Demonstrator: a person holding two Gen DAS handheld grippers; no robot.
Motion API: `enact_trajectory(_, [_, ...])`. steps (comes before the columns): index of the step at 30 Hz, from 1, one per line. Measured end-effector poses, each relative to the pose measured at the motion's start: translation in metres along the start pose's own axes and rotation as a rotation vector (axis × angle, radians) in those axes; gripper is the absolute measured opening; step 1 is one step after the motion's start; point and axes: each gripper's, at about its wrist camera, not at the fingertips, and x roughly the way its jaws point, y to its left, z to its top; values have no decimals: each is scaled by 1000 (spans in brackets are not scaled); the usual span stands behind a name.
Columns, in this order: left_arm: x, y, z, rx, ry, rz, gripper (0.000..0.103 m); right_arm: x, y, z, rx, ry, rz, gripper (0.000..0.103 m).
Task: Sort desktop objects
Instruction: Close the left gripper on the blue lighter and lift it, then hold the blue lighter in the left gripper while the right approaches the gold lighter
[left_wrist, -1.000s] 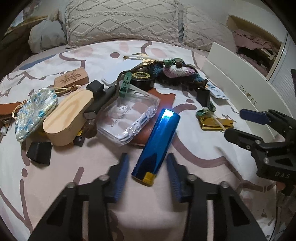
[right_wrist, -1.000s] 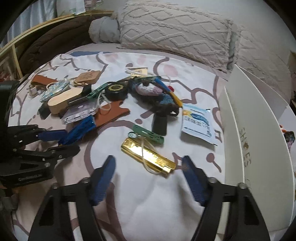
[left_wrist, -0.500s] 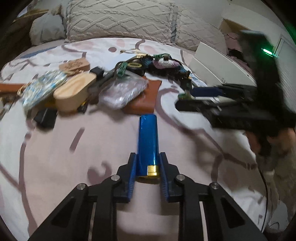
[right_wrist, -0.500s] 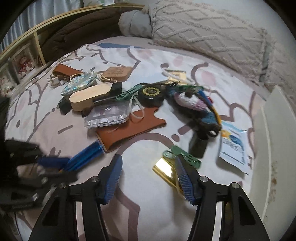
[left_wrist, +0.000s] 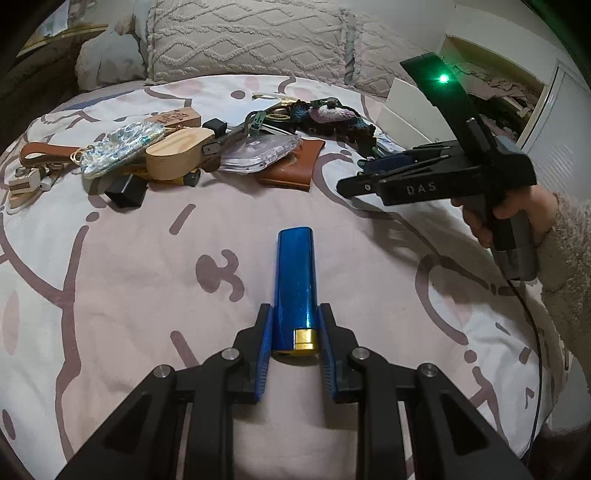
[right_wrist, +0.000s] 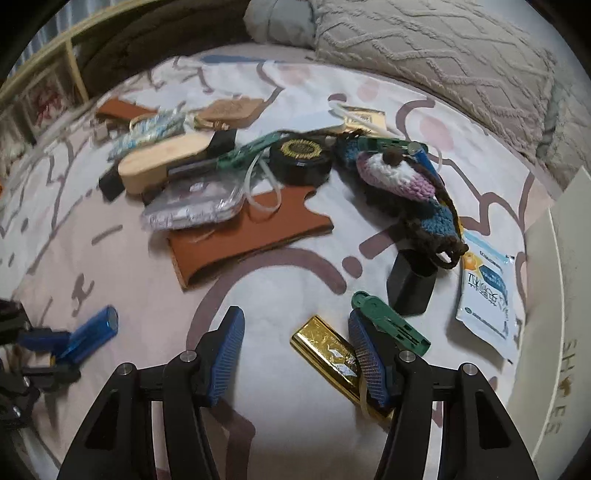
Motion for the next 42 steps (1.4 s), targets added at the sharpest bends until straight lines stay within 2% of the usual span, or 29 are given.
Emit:
enact_trajectory(5, [0,1,-1,-4,-1,-3,24,-6,8,-9,-105,25,-55,48])
enact_trajectory(10, [-1,1,-3,-8,-6,0,24,-10,7,-14,-155,40,-66,46])
enact_trajectory(15, [-1,2,-5,-23,-13,0,24,-11,11,-15,-145,71,-44,28])
enact_trajectory(17, [-1,2,-6,-27,-16,0,24,-13,12,-18,-116,76,-39,27])
enact_trajectory(21, [-1,4,-7,-43,-28,-6,24,-19,17,-25,-30,95,24,26])
enact_trajectory(27, [-1,6,-10,-67,-44,-15,24,-33,40,-48,-6,127,96,26])
enact_trajectory(34, [-1,4,-12,-70,-55,-10,24,-52,61,-81,37,151,222,26])
enact_trajectory(42, [-2,3,-16,-69,-66,0,24,-75,66,-117,140,129,269,26])
